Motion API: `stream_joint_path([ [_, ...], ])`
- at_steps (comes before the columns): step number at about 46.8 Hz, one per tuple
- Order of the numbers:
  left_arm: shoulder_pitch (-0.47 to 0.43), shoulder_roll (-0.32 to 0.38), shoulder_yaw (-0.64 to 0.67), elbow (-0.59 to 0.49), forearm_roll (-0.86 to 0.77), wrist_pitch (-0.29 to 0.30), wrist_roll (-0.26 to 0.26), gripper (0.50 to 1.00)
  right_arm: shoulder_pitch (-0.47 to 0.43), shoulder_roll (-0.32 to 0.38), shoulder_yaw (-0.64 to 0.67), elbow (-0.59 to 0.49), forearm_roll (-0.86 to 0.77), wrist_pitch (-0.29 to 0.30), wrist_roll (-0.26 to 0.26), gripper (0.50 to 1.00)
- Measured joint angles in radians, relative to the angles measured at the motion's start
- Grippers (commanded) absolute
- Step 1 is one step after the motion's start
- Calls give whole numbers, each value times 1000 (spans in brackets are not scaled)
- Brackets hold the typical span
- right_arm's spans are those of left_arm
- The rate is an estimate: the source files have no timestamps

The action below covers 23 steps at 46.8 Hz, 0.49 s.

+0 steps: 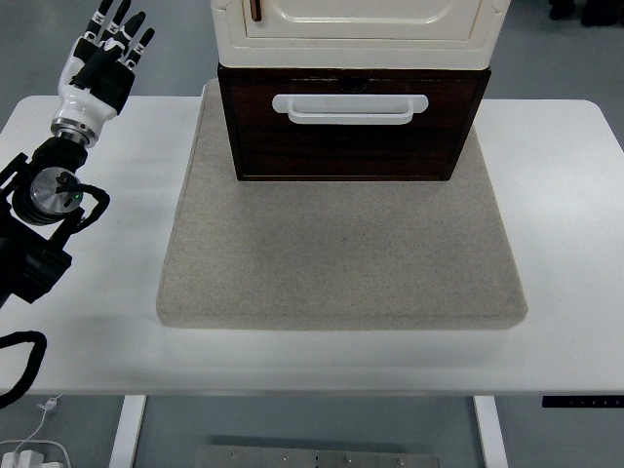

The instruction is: Open the drawer under the combination cabinet

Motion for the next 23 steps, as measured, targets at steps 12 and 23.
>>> stream_joint_path([
  [12, 32, 102, 109, -69, 17, -53, 11, 1000, 0, 0, -1, 0, -1, 0, 0, 928],
  [23, 31, 170, 166, -79, 119, -150, 10, 1000, 0, 0, -2, 0, -1, 0, 0, 928],
])
